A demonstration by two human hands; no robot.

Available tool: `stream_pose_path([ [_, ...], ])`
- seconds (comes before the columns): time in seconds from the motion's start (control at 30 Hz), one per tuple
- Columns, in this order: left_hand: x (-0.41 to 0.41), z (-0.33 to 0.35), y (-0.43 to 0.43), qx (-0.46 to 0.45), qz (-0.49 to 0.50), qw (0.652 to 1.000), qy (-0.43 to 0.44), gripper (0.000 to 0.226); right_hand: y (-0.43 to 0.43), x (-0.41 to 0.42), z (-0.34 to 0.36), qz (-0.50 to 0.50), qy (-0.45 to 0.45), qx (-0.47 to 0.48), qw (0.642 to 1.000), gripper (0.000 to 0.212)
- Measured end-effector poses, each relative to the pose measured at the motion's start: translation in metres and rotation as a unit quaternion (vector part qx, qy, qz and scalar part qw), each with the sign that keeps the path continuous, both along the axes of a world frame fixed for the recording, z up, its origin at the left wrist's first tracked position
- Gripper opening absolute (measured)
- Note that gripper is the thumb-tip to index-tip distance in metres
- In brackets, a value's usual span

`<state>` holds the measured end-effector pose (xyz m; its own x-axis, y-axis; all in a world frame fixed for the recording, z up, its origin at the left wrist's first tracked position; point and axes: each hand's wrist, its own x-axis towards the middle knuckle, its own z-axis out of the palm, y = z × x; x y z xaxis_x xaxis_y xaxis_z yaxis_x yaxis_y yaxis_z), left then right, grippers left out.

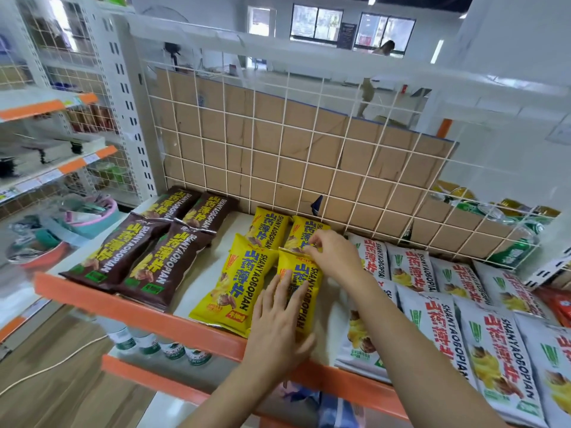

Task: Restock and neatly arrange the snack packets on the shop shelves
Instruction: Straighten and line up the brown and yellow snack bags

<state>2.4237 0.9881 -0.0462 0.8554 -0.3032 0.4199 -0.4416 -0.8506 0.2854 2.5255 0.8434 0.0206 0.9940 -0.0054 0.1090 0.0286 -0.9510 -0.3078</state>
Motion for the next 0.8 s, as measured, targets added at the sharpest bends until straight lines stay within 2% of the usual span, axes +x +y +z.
stream_pose_path([
  [0.13, 0.008, 0.017, 0.038, -0.044, -0.002, 0.999, -0.021, 0.061, -0.003, -0.02, 0.001, 0.03, -0.061, 0.01, 0.998, 0.037],
  [0.23, 0.017, 0.027, 0.081, -0.058, 0.021, 0.998, -0.021, 0.056, -0.006, -0.038, -0.004, 0.033, -0.091, 0.009, 0.995, 0.044],
  [0.33, 0.026, 0.032, 0.125, -0.069, 0.045, 0.996, -0.016, 0.054, -0.006, -0.054, -0.006, 0.033, -0.102, 0.021, 0.994, 0.061],
  [0.63, 0.062, 0.028, 0.234, -0.077, 0.054, 0.996, 0.007, 0.056, 0.041, -0.067, -0.009, -0.002, -0.107, 0.051, 0.993, 0.066],
  [0.8, 0.095, 0.014, 0.288, -0.087, 0.047, 0.994, 0.044, 0.058, 0.088, -0.059, -0.012, -0.043, -0.12, 0.073, 0.989, 0.062],
])
